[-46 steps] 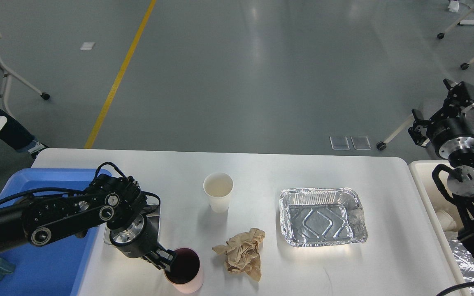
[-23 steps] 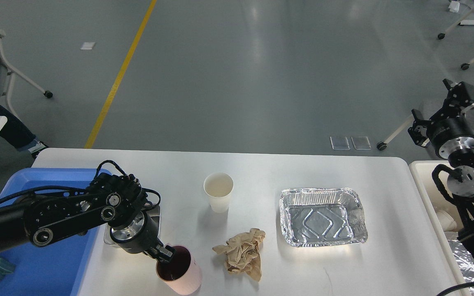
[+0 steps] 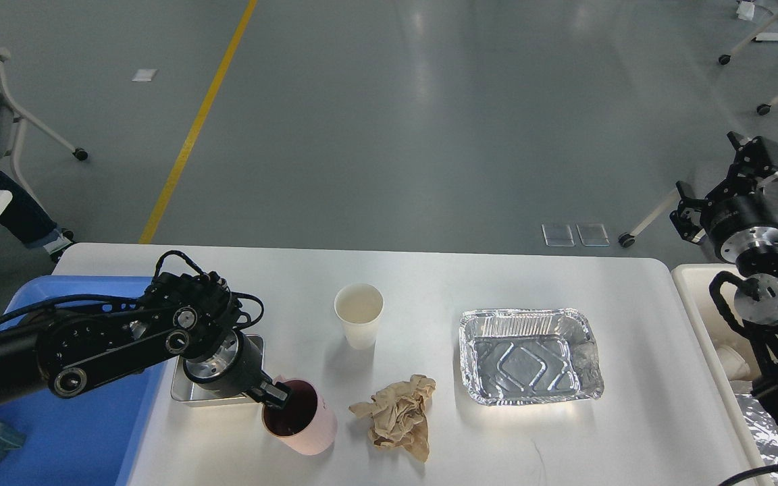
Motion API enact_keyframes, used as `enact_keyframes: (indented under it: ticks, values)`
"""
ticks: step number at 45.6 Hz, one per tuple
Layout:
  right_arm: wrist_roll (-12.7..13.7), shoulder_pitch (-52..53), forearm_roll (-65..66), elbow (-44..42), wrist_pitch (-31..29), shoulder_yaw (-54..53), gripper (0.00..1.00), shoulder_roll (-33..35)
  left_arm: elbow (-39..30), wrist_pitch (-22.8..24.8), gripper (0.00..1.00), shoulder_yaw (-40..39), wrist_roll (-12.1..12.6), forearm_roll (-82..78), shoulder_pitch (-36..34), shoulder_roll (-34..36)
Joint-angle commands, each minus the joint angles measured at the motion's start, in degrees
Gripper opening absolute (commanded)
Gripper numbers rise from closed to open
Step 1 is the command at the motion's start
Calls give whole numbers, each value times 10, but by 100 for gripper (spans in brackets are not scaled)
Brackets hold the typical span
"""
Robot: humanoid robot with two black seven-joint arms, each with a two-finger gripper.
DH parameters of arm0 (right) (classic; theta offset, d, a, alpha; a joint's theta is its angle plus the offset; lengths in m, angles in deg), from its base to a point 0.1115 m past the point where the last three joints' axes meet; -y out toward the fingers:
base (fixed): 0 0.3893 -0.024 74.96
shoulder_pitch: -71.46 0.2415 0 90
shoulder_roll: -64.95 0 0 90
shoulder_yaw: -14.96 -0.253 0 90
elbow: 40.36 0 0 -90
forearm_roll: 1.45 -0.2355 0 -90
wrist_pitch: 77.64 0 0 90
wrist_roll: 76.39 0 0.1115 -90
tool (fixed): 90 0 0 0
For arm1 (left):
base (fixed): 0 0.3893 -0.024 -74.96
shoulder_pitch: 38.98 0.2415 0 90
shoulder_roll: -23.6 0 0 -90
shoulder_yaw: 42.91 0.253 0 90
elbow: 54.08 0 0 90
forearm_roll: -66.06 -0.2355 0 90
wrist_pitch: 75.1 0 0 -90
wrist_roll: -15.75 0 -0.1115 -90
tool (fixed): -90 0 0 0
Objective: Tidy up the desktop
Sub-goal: 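Lift the pink mug high with the left gripper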
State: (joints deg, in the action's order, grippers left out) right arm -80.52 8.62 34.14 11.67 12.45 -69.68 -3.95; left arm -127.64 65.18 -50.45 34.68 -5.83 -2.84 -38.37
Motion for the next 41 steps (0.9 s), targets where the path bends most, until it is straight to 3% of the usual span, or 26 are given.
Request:
enact_keyframes:
  ticks: [1,13,27,41]
  values:
    - [0,0,0,-1,0,0,100,1,0,-15,0,-21,-7,1,-16,3]
    - [0,-1,0,0,0,0,100,1,1,8,0,-161,-11,20,-28,22]
    - [0,-1,0,0,0,0,100,1,0,47,0,-244,-8,51,-45,79]
    - [0,-1,0,0,0,0,100,1,13,39,0,-350,-4,117,-96,118]
